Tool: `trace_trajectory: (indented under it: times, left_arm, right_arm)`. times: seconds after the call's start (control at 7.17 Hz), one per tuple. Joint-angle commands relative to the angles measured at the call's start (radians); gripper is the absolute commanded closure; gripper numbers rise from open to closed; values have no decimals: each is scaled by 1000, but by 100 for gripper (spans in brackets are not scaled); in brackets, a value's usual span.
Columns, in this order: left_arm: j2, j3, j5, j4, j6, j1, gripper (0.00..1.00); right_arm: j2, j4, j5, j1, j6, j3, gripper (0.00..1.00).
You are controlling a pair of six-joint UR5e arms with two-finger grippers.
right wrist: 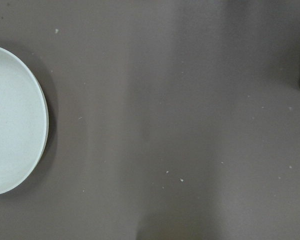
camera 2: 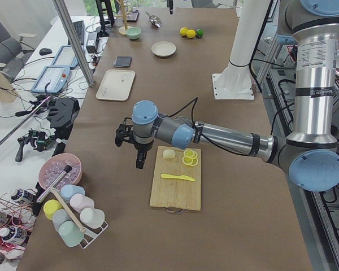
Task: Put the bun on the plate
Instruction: 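Reach the right gripper to the rim of the white plate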
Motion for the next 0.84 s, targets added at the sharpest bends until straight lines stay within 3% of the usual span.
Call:
trace_trajectory:
  times: [0.0,0.42,0.7]
  left_arm:
    - [-8,-1,1,-6,-47,32,2]
    - [-7,0,1,-45,-72,37,2]
    - [-7,-1,1,-45,-72,37,2]
  right_arm:
    - [142,13,-13,-101,61,-97,4]
    - [235,14,-25,-182,118,-156,14]
    - [273,14,-100,-224,144,-163,27]
